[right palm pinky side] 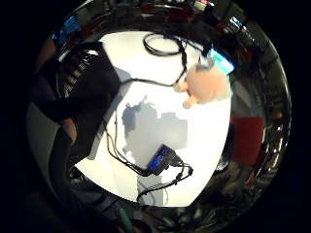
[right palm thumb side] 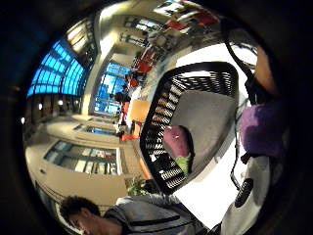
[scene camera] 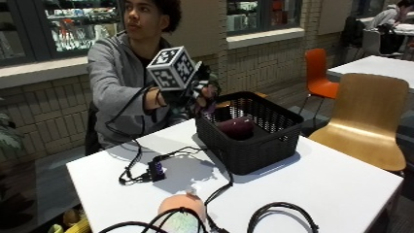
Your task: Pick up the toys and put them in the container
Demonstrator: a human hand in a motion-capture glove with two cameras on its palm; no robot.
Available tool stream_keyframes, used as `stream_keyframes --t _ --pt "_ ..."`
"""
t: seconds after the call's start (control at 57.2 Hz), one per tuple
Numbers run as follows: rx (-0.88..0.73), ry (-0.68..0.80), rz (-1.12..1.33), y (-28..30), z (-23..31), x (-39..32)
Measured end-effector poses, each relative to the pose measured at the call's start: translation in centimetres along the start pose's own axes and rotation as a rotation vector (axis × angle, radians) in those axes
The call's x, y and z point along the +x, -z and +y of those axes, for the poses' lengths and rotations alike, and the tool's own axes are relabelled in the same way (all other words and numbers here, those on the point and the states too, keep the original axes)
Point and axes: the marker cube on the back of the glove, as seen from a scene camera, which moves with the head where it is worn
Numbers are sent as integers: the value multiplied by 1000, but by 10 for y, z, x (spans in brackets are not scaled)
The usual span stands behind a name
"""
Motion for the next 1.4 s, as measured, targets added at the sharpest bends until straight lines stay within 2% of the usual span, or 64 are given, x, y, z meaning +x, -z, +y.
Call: stream_keyframes --t 0.157,0.332,0.576,0.716,0.943,1.153,1.398 --pt "-69 179 81 -6 -9 -76" --pt "-195 287 108 -42 -13 -126" --pt "-437 327 84 -66 -9 -140" --pt "-457 324 135 -60 -8 -123" --pt "-396 153 215 -18 -9 -44" --pt "-271 -138 218 27 -16 78" --pt "-238 -409 299 34 -17 188"
